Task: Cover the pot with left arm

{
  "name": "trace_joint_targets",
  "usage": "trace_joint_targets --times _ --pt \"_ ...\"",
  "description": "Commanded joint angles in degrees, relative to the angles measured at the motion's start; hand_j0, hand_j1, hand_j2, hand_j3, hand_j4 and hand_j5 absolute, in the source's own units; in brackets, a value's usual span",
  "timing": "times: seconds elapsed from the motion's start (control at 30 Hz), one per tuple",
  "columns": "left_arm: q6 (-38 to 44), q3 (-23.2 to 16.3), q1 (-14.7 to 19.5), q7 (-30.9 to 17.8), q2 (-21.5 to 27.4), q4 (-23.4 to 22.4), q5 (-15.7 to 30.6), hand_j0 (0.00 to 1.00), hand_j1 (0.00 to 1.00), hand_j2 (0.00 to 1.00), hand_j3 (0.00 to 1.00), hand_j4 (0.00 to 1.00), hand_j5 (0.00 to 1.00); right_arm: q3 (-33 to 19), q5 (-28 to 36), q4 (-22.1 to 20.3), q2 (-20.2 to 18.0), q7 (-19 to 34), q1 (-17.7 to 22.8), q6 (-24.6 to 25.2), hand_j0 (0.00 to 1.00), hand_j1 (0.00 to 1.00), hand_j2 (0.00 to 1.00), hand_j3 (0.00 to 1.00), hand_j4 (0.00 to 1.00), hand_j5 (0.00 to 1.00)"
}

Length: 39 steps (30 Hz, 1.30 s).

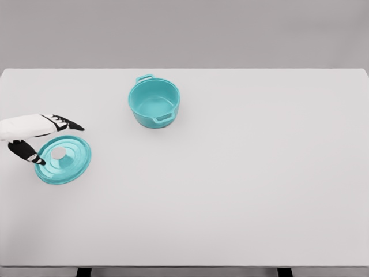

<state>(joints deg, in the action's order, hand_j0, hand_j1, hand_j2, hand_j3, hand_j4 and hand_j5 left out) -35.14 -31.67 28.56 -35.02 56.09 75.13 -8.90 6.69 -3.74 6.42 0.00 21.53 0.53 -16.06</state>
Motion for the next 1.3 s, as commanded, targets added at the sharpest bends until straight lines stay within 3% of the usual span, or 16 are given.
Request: trace_joint_targets --times 0.0,0.13,0.23,0.37,0.8,1.27 --pt "0.14 -0.14 0.00 0.02 -0.11 -0.87 0.46 1.00 1.00 1.00 1.00 1.00 1.00 -0.01 -0.03 0.00 0.00 0.00 0.00 -0.03 1.00 1.00 1.00 1.00 1.00 1.00" --pt "0.14 -0.23 -0.09 0.02 0.07 -0.78 2.22 1.00 1.00 1.00 1.00 1.00 1.00 -0.01 -0.03 0.00 0.00 0.00 0.00 -0.03 1.00 1.00 1.00 1.00 1.00 1.00" --pt "0.14 -0.23 -0.53 6.19 0.07 -0.69 2.13 1.00 1.00 1.00 1.00 1.00 1.00 -0.01 -0.03 0.00 0.00 0.00 0.00 -0.03 1.00 1.00 1.00 1.00 1.00 1.00" --pt "0.14 -0.32 -0.62 7.60 0.24 -0.78 2.04 1.00 1.00 1.00 1.00 1.00 1.00 -0.01 -0.03 0.00 0.00 0.00 0.00 -0.03 1.00 1.00 1.00 1.00 1.00 1.00" --pt "0.14 -2.17 -0.97 7.69 -0.02 -3.77 0.55 1.00 1.00 1.00 1.00 1.00 1.00 -0.01 -0.03 0.00 0.00 0.00 0.00 -0.03 1.00 1.00 1.00 1.00 1.00 1.00" --pt "0.14 -1.90 -1.76 7.78 -0.99 -3.15 0.72 1.00 1.00 1.00 1.00 1.00 1.00 -0.01 -0.03 0.00 0.00 0.00 0.00 -0.03 1.00 1.00 1.00 1.00 1.00 1.00"
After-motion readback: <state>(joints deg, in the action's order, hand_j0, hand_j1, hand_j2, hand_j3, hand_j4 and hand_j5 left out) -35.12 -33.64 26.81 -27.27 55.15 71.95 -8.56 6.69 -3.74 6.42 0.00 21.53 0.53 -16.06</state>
